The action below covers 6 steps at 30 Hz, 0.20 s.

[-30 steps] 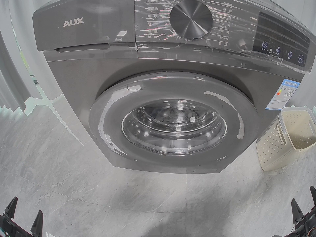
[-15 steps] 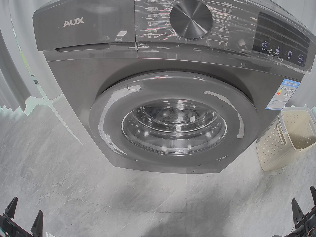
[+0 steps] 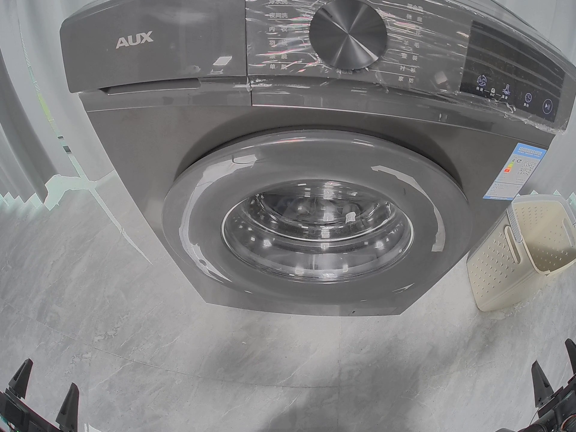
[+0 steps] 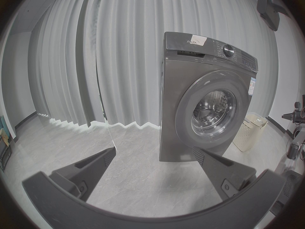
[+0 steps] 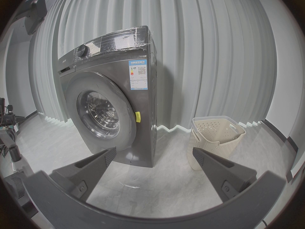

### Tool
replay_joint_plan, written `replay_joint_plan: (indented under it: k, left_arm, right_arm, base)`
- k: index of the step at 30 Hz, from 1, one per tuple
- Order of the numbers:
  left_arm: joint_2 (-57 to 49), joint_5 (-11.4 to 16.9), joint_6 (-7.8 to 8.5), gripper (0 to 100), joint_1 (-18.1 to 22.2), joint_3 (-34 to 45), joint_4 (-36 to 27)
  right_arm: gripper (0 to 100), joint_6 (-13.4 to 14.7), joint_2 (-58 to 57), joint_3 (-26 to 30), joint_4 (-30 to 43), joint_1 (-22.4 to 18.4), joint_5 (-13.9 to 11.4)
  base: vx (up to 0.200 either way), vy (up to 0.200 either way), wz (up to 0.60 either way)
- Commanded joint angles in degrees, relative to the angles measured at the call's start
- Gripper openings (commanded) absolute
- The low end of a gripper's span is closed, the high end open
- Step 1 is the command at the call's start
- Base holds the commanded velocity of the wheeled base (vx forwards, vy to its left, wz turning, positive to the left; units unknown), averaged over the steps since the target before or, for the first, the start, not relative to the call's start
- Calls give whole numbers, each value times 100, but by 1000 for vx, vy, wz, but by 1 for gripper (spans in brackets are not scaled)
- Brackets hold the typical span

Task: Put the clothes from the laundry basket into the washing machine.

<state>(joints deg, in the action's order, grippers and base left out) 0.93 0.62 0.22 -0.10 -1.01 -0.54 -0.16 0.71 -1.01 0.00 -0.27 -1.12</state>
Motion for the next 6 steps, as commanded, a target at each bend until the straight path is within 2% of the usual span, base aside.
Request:
replay_joint_plan:
  k: [1, 6]
  left_arm:
    - [-93, -1, 4, 100, 1, 84, 1]
    - [-93, -1, 4, 100, 1, 84, 1]
  right_arm:
    - [100, -2, -71, 101, 0, 0, 7]
    - [100, -2, -71, 101, 0, 0, 7]
  base:
    - [0, 0, 0]
    - [0, 0, 0]
